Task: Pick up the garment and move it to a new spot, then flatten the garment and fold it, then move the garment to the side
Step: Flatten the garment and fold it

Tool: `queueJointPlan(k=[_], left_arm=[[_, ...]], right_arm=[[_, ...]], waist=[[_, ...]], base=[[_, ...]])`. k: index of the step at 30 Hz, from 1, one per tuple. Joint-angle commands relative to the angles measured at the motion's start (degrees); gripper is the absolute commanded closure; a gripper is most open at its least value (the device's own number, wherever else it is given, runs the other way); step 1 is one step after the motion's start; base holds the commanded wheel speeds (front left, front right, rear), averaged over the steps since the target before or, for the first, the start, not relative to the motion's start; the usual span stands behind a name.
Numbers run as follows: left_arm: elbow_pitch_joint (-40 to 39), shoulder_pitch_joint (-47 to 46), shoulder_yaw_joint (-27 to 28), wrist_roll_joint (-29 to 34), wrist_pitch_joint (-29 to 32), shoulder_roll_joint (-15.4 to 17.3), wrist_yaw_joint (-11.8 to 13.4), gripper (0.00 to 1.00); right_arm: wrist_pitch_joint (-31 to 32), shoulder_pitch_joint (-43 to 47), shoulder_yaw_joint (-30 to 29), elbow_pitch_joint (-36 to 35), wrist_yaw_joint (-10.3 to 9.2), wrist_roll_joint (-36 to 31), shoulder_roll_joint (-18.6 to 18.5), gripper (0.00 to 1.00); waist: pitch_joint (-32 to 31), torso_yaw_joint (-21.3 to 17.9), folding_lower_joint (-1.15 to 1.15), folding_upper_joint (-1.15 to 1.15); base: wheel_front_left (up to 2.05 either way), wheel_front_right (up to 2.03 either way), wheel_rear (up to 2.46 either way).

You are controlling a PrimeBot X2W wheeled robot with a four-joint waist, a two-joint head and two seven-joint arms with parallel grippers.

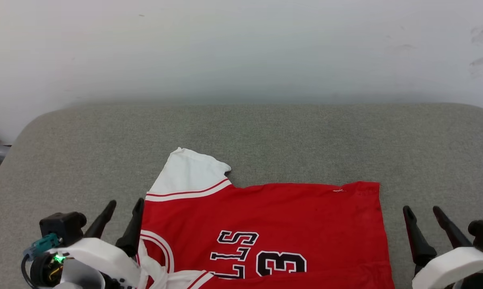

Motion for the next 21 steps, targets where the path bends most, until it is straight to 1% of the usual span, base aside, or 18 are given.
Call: queueJointPlan(k=[1,5,8,12,13,15,17,21], left_arm=[[0.28,-1.55,0.24,0.98,-1.88,-0.61,-0.16,0.0],[1.22,-4.66,0.52,3.96,-5.26,-1.45,0.13,0.0],[2.39,-8.13,1.13,5.07,-5.99,-2.16,0.07,0.0],[5.08,-14.21,1.94,5.49,-6.15,-2.21,-1.28,0.0],[5.08,-14.21,1.94,5.49,-6.15,-2.21,-1.28,0.0],[7.24,-17.57,2.05,5.43,-5.01,-1.78,-2.37,0.0],[9.43,-21.45,1.75,5.04,-3.11,-1.26,-4.15,0.0],[14.46,-29.34,0.95,3.26,3.45,0.26,-8.73,0.0]], right_arm=[[-1.22,-1.05,0.33,-1.1,-0.02,-0.51,0.38,0.0],[-2.49,-2.78,0.66,-3.88,-0.02,-1.6,0.73,0.0],[-2.8,-4.66,0.34,-5.94,-0.02,-2.0,1.01,0.0],[-3.1,-7.78,0.75,-8.04,-0.02,-2.32,1.41,0.0],[-3.1,-7.78,0.75,-8.04,-0.02,-2.32,1.41,0.0],[-3.47,-9.15,0.84,-8.54,-0.02,-2.65,1.54,0.0],[-3.73,-10.53,1.01,-8.82,-0.02,-2.76,1.7,0.0],[-4.11,-12.85,1.53,-8.89,-0.02,-2.66,1.92,0.0]], waist=[[0.56,-0.25,0.0,-0.01],[3.15,-1.06,0.0,-0.01],[6.66,-1.67,0.0,-0.01],[11.71,-2.88,0.0,-0.01],[11.71,-2.88,0.0,-0.01],[13.87,-3.5,0.0,-0.01],[15.9,-4.17,0.0,-0.01],[19.36,-5.59,0.0,-0.01]], base=[[0.0,0.0,0.0],[0.0,0.0,0.0],[0.0,0.0,0.0],[0.0,0.0,0.0],[0.0,0.0,0.0],[0.0,0.0,0.0],[0.0,0.0,0.0],[0.0,0.0,0.0]])
